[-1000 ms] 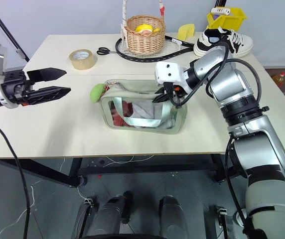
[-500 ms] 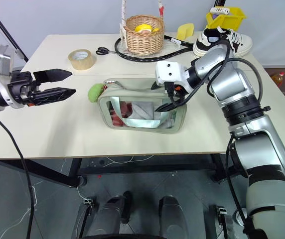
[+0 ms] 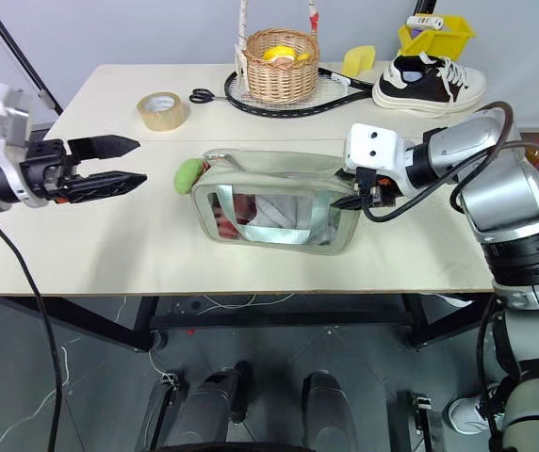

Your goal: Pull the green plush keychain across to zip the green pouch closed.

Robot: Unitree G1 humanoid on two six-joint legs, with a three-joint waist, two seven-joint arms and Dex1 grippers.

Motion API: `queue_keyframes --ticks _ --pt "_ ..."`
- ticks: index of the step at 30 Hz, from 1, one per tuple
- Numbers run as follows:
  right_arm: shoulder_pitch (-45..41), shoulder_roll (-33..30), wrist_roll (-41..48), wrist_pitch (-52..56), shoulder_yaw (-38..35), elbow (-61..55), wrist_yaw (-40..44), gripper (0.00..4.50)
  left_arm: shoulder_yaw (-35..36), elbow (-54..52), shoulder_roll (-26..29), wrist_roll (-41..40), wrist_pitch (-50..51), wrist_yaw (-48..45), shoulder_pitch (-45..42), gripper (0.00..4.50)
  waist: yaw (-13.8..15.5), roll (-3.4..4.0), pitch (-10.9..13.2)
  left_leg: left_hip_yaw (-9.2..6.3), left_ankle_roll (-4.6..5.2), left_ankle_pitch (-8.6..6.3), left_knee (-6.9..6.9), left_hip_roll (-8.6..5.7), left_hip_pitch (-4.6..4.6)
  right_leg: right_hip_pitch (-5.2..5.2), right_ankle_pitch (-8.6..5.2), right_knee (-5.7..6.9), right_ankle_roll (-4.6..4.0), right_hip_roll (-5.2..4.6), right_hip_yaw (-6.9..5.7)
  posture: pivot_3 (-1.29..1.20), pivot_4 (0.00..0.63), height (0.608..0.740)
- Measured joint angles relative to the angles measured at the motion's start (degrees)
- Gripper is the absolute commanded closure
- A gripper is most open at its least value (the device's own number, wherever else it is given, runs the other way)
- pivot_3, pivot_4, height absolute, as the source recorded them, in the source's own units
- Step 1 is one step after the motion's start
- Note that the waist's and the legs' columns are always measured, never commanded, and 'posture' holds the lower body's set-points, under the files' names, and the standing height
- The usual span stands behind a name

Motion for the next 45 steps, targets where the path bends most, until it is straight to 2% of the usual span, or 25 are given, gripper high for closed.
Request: queue_keyframes --ticks 2,6,12,15,19,22,23,29,31,34,37,39,40,41,45 --pt "0.38 0.0 0.29 0.66 -0.01 -0.08 -0.9 4.41 -1.79 0.71 0.0 1.71 -1.56 -1.23 -0.01 0.0 0.07 0.0 0.0 0.02 0.01 0.01 0.0 -0.01 -0.01 0.02 0.01 -0.05 0.0 0.0 0.0 0.0 0.15 0.724" --pt "0.83 -0.11 0.49 0.57 -0.08 -0.12 -1.59 4.41 -6.33 2.72 -0.81 5.93 -6.02 -4.19 -0.94 0.0 0.12 0.0 0.0 0.1 0.01 0.0 0.01 -0.01 0.0 0.05 0.01 -0.08 -0.02 0.0 -0.01 0.0 0.15 0.724" --pt "0.85 -0.34 0.56 -0.39 -0.1 0.13 -1.95 4.41 -12.14 10.35 -7.32 12.62 -11.95 -4.02 -7.76 0.0 0.22 -0.01 -0.01 0.2 0.03 0.02 0.09 -0.03 -0.03 0.09 0.1 -0.09 0.13 0.02 -0.03 0.0 0.15 0.724" --pt "0.84 -0.27 0.63 -0.54 -0.08 0.15 -2.05 4.5 -12.84 13.34 -10.12 14.44 -13.21 -3.07 -10.35 0.9 0.06 -0.02 0.0 0.22 0.04 0.02 0.11 -0.04 -0.04 0.09 0.13 -0.09 0.18 0.04 -0.03 0.0 0.15 0.724" --pt "0.84 -0.29 0.9 -0.46 -0.08 0.15 -2.09 4.5 -12.75 14.19 -10.37 14.88 -13.61 -3.7 -10.83 2.97 -0.16 -0.02 0.0 0.22 0.04 0.02 0.09 -0.04 -0.03 0.08 0.13 -0.09 0.19 0.09 -0.04 0.0 0.15 0.724" --pt "0.84 -0.35 1.08 -0.1 -0.08 0.14 -2.22 4.5 -12.19 14.33 -9.91 14.81 -13.43 -4.29 -10.83 4.33 -0.06 -0.02 0.0 0.21 0.04 0.02 0.11 -0.04 -0.03 0.09 0.13 -0.09 0.19 0.08 -0.04 0.0 0.15 0.724" --pt "0.84 -0.36 1.1 0.0 -0.08 0.14 -2.25 4.5 -12.08 14.33 -9.75 14.76 -13.42 -4.41 -10.83 4.43 -0.04 -0.02 0.0 0.21 0.04 0.02 0.11 -0.04 -0.03 0.1 0.13 -0.09 0.19 0.08 -0.04 0.0 0.15 0.724" --pt "0.85 -0.5 1.43 0.55 -0.08 0.14 -2.75 4.5 -10.6 14.5 -10.03 14.57 -12.88 -4.14 -11.94 4.43 0.03 -0.02 0.0 0.19 0.04 0.02 0.13 -0.02 -0.04 0.1 0.13 -0.09 0.19 0.08 -0.05 0.0 0.15 0.724" --pt "0.84 -0.53 1.56 0.6 -0.08 0.15 -3.0 4.5 -10.42 14.4 -12.09 14.4 -12.25 -2.85 -14.31 4.43 0.27 -0.02 0.0 0.15 0.04 0.02 0.22 -0.03 -0.06 0.16 0.13 -0.09 0.19 0.08 -0.09 0.0 0.15 0.724" --pt "0.84 -0.27 1.64 0.62 -0.06 0.12 -3.49 4.5 -10.72 13.67 -18.29 14.1 -11.88 -0.59 -18.62 4.43 0.56 -0.02 0.0 0.07 0.09 -0.02 0.53 -0.06 -0.16 0.3 0.12 -0.09 0.2 0.06 -0.14 0.0 0.15 0.724" --pt "0.84 0.16 1.68 0.61 0.13 0.09 -3.79 4.5 -13.13 13.94 -24.13 15.04 -13.22 0.85 -21.14 4.43 0.32 -0.02 0.0 0.13 0.18 -0.07 0.69 -0.1 -0.18 0.36 0.14 -0.11 0.23 0.02 -0.12 0.0 0.15 0.724" --pt "0.84 0.25 1.7 0.62 0.17 0.09 -3.9 4.5 -14.98 15.02 -25.91 16.5 -14.47 1.27 -21.74 4.43 0.04 -0.03 0.0 0.18 0.2 -0.08 0.69 -0.14 -0.16 0.34 0.19 -0.11 0.32 0.04 -0.12 0.0 0.15 0.724" --pt "0.84 0.24 1.71 0.64 0.17 0.1 -3.95 4.5 -15.55 15.48 -26.43 17.28 -14.91 1.31 -21.83 3.78 -0.1 -0.03 0.0 0.18 0.21 -0.08 0.68 -0.13 -0.15 0.33 0.19 -0.1 0.33 0.07 -0.12 0.0 0.15 0.724" --pt "0.85 0.24 1.73 0.66 0.17 0.09 -3.98 4.5 -15.94 16.26 -26.72 17.84 -15.4 1.4 -22.05 3.58 -0.13 -0.03 0.0 0.18 0.21 -0.09 0.67 -0.12 -0.15 0.32 0.19 -0.09 0.33 0.09 -0.12 0.0 0.15 0.724" --pt "0.85 0.22 1.77 1.36 0.17 -0.11 -4.12 4.5 -16.86 19.68 -27.22 19.79 -15.7 2.59 -23.17 1.49 -0.01 -0.03 0.0 0.17 0.22 -0.1 0.69 -0.12 -0.15 0.32 0.19 -0.07 0.33 0.09 -0.12 0.0 0.15 0.724"
